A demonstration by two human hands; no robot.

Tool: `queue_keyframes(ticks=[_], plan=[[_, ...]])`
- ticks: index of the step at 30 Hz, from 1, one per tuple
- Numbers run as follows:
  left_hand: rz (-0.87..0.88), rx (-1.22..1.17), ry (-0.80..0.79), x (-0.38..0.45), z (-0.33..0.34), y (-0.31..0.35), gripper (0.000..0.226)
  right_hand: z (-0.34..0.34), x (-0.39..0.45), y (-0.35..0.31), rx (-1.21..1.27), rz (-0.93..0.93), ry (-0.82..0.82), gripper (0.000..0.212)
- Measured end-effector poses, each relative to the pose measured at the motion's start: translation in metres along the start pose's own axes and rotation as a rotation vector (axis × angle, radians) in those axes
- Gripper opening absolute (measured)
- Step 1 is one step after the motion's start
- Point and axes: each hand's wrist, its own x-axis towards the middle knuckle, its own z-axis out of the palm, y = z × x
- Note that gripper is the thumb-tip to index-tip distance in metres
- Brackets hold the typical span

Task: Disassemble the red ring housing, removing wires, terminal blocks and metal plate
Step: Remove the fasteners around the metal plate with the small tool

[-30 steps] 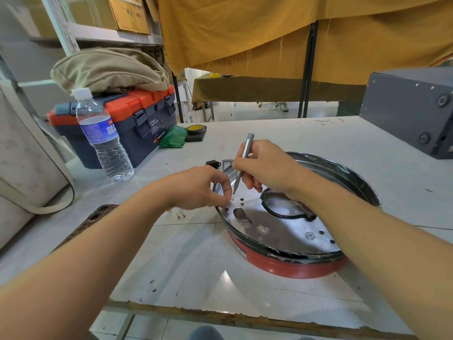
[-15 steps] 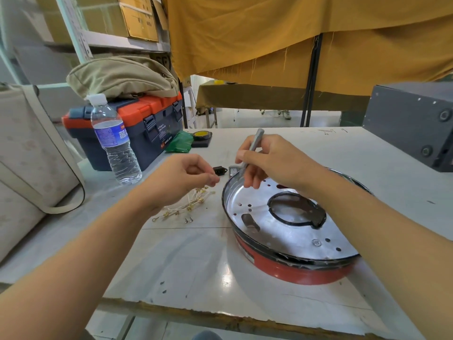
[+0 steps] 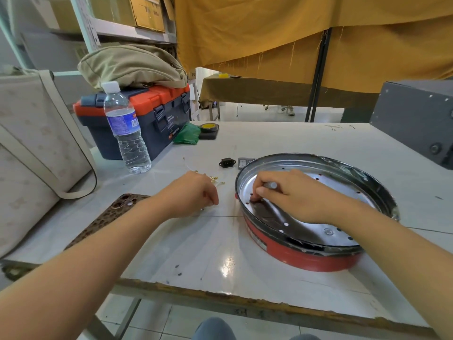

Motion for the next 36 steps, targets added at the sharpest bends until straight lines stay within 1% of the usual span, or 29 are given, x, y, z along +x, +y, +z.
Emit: queue_keyframes(ticks=[2,4,11,13,15,18,20,22,23,26,28,32,36], plan=[[0.01,0.096,-0.045,0.001,0.001,0.001,0.019,0.001,0.0,0.0,0.002,0.009,0.018,0.02],[0.016,0.14,-0.056,0.002,0.001,-0.001,0.018,0.002,0.0,0.0,0.017,0.016,0.035,0.02],[0.011,0.158,-0.064,0.006,-0.001,-0.005,0.016,0.003,0.003,-0.001,0.045,0.045,0.056,0.02],[0.012,0.128,-0.076,0.006,-0.004,-0.007,0.015,0.003,0.003,-0.001,0.047,0.061,0.063,0.02],[0.008,0.05,-0.079,0.006,-0.008,-0.007,0.013,0.004,0.005,-0.002,0.059,0.082,0.074,0.021],[-0.042,-0.133,-0.016,0.005,-0.011,-0.002,0.009,0.005,0.008,-0.003,0.054,0.108,0.089,0.022],[-0.125,-0.403,0.003,0.005,-0.012,0.007,0.013,0.007,0.011,-0.005,0.046,0.123,0.111,0.023],[-0.22,-0.727,-0.057,0.005,-0.011,0.018,0.021,0.01,0.014,-0.007,0.014,0.136,0.133,0.024],[-0.254,-0.823,-0.093,0.005,-0.01,0.022,0.024,0.011,0.016,-0.008,-0.01,0.143,0.141,0.025],[-0.296,-0.907,-0.188,0.007,-0.007,0.032,0.033,0.014,0.021,-0.009,-0.02,0.179,0.151,0.024],[-0.304,-0.945,-0.197,0.009,-0.005,0.033,0.034,0.011,0.021,-0.008,0.042,0.204,0.139,0.024],[-0.289,-0.991,-0.152,0.014,-0.004,0.034,0.028,0.002,0.019,-0.001,0.323,0.26,0.097,0.023],[-0.266,-0.923,-0.078,0.021,-0.001,0.034,0.024,-0.013,0.015,0.002,0.477,0.251,0.047,0.026]])
